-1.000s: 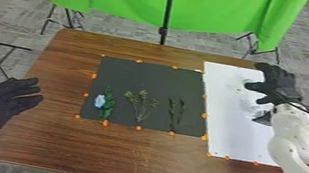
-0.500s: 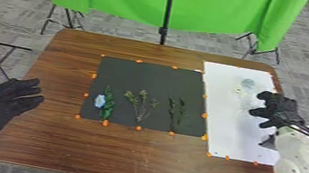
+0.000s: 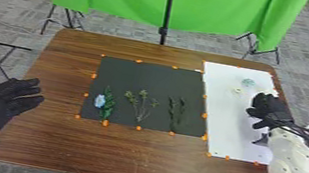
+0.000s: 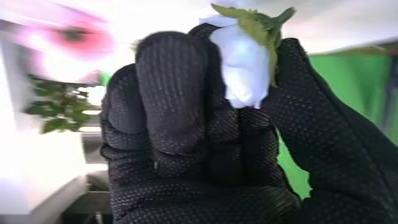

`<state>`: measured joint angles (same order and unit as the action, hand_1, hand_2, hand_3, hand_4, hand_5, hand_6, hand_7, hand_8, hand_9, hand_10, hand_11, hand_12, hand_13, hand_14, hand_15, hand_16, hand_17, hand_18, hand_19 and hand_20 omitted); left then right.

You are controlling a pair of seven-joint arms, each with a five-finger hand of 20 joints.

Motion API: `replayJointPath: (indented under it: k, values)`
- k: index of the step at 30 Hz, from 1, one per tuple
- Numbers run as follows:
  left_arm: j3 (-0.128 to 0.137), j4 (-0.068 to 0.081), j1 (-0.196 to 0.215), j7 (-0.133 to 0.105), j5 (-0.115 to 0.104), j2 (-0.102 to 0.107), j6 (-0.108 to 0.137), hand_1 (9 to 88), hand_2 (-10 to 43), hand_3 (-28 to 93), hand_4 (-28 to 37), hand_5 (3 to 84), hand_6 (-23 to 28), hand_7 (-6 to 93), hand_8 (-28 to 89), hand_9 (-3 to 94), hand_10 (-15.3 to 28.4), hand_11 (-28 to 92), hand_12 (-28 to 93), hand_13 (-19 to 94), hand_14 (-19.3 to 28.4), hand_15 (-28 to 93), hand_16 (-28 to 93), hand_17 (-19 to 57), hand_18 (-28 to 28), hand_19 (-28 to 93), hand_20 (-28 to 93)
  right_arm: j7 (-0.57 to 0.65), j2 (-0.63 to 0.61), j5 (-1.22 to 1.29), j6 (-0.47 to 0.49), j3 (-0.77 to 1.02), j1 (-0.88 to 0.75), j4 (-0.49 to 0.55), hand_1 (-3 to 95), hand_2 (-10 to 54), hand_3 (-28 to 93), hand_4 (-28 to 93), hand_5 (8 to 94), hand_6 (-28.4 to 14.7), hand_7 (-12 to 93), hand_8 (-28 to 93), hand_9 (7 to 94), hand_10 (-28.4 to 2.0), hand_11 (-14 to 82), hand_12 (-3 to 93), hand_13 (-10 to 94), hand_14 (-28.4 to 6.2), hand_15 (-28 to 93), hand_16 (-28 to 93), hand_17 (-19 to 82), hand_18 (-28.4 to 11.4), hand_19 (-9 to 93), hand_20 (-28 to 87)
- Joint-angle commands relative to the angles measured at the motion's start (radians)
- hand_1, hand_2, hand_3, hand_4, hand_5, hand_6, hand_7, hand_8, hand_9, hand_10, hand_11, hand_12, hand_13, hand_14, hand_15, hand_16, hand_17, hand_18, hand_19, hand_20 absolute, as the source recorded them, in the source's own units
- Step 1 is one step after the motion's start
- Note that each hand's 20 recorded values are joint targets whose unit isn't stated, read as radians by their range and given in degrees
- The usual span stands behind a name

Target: Arrange flowers

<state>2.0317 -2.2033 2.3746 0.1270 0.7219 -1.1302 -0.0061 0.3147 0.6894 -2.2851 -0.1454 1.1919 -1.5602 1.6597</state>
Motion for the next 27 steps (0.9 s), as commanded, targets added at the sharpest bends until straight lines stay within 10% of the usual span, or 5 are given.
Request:
replayJointPath:
  k: [1, 13, 16, 17, 27]
  values:
    - [-0.003, 0.003, 0.007, 0.015, 0.003, 0.0, 0.0, 26.6, 6.3, 73, -28.3, 41.3, 7.0, 24.6, -12, 34.5, 15.6, 34, 14, 27, 18.4, 51, -7, -6.3, 23.8, 63, -4, -0.083, 0.057, 0.008, -0.032, -0.12, 0.163, 0.095, 51.7, -6.5, 81, -28, 72.7, 0.1, 41, -13, 85.1, -5.6, 30.1, 41.4, 82, -3.5, 52, 26, 38, -16.3, 83, 36]
    - [-0.027, 0.01, -0.021, 0.035, 0.005, 0.012, -0.007, 26.5, 6.1, 73, -28.3, 41.3, 6.9, 24.7, -12, 34.5, 15.7, 34, 14, 27, 18.4, 51, -8, -6.4, 23.8, 63, -4, -0.249, 0.439, -0.067, -0.024, -0.557, 0.626, -0.096, 50.9, -7.3, 83, -28, 72.6, -0.3, 41, -12, 85.5, -5.3, 28.4, 43.8, 82, -3.3, 53, 28, 38, -16.4, 82, 37]
    - [-0.047, 0.018, -0.038, 0.03, 0.006, 0.028, -0.002, 26.6, 6.2, 73, -28.3, 41.3, 6.9, 24.7, -12, 34.5, 15.6, 34, 14, 27, 18.4, 51, -7, -6.4, 23.8, 63, -4, -0.256, 0.526, -0.083, -0.009, -0.614, 0.677, -0.188, 50.7, -7.4, 83, -28, 72.6, -0.1, 41, -12, 85.5, -5.3, 28.4, 44.1, 82, -3.3, 53, 28, 38, -16.3, 82, 38]
    - [-0.061, 0.019, -0.021, -0.007, -0.019, 0.073, 0.028, 26.6, 6.2, 73, -28.3, 41.3, 7.0, 24.6, -12, 34.6, 15.6, 34, 14, 27, 18.4, 51, -7, -6.4, 23.8, 63, -4, -0.264, 0.551, -0.087, -0.003, -0.623, 0.685, -0.212, 50.6, -7.4, 83, -28, 72.5, -0.1, 41, -12, 85.5, -5.3, 28.3, 44.1, 82, -3.3, 53, 28, 38, -16.3, 82, 38]
    - [-0.073, 0.016, -0.034, -0.025, -0.018, 0.097, 0.035, 26.5, 6.2, 73, -28.3, 41.3, 7.0, 24.6, -12, 34.6, 15.7, 34, 14, 27, 18.4, 51, -7, -6.4, 23.8, 63, -4, -0.264, 0.721, -0.187, 0.036, -0.666, 0.728, -0.419, 50.3, -7.1, 82, -28, 72.0, 0.6, 41, -12, 85.1, -5.1, 27.8, 44.4, 80, -3.1, 53, 28, 37, -16.0, 82, 38]
